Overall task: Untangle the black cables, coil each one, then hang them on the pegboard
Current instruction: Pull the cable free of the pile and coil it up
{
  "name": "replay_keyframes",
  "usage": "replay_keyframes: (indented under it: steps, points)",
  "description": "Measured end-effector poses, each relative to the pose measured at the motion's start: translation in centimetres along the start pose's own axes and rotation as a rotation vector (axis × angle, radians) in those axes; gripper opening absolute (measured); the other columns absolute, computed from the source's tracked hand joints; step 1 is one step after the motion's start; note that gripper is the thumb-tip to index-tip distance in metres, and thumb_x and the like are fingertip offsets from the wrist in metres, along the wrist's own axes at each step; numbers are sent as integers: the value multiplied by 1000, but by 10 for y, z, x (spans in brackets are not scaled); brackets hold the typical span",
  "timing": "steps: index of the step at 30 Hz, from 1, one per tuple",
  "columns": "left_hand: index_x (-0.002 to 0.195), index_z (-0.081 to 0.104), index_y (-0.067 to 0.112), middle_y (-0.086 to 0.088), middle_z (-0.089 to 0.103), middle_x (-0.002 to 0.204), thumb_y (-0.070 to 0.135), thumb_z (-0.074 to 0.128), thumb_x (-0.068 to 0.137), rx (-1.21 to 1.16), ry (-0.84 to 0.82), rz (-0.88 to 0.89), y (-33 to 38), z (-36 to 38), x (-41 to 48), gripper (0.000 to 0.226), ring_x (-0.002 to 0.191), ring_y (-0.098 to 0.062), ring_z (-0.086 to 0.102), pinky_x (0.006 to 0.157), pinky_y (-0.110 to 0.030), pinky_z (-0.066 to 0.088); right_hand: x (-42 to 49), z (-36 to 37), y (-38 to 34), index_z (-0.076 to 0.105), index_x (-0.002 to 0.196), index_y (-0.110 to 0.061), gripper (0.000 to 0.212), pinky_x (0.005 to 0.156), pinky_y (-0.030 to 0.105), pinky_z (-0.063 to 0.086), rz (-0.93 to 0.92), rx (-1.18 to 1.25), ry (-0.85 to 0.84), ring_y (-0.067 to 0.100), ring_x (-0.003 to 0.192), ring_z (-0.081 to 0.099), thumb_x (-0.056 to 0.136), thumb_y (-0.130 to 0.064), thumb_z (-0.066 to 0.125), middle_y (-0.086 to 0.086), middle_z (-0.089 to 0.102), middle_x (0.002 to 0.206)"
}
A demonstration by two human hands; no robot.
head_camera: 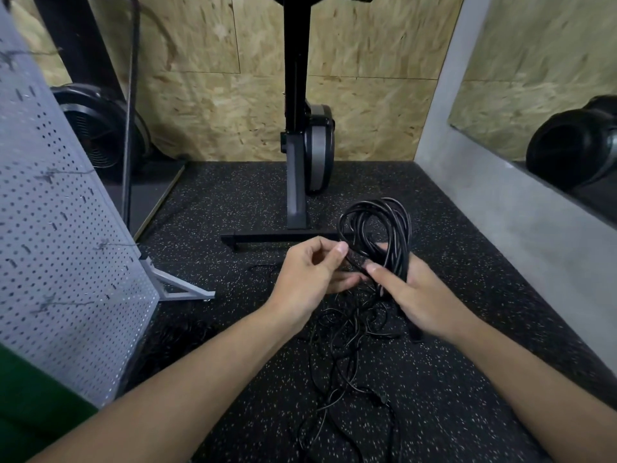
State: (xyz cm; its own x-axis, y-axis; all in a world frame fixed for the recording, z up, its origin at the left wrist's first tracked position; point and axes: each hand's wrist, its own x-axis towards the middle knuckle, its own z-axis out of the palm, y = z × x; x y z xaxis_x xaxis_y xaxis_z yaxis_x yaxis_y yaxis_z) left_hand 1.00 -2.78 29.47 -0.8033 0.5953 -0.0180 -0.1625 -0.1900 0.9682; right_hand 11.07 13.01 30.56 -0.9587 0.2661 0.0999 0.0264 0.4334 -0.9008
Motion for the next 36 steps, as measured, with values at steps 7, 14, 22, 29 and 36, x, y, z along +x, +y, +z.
replay_keyframes:
  steps: [7, 14, 22, 29, 36]
  points:
    - [96, 61, 4, -15, 75, 82, 19, 75, 95, 253, -10, 131, -2, -1, -3, 20, 72, -28, 78, 58, -30, 60, -7, -2, -3, 68, 123, -22, 21, 86, 18, 54, -12, -11, -170, 7, 100, 72, 107, -22, 55, -12, 76, 108]
    - [79, 73, 17, 8, 70, 70, 42, 83, 87, 536, 82, 199, -10, -13, 6, 28, 67, -4, 65, 71, -25, 52, -7, 0, 4, 66, 95, -19, 10, 80, 31, 52, 80, -34, -187, 11, 82, 67, 104, -20, 62, -7, 69, 81]
    - [128, 63, 35, 16, 64, 134, 11, 55, 100, 670, -506, -112, -46, -16, 12, 37, 122, -1, 59, 106, -30, 45, 2, -7, -5, 62, 113, 12, 29, 76, 41, 53, 168, 523, -66, 21, 74, 61, 97, -13, 64, 7, 62, 80]
    - [117, 73, 24, 7, 75, 110, 29, 61, 106, 1085, -525, -12, -83, -41, 14, 18, 100, -15, 70, 96, -41, 56, 2, -19, -13, 60, 120, 4, 26, 63, 35, 55, 122, 731, -35, 19, 64, 54, 97, -9, 57, 6, 56, 76]
    - [105, 73, 19, 8, 68, 100, 37, 63, 103, 1132, -368, 342, -32, -31, 17, 21, 93, -7, 64, 89, -32, 56, 5, -42, 34, 59, 95, -20, 21, 68, 39, 58, 288, -541, 39, 21, 67, 64, 104, -39, 58, 5, 68, 78]
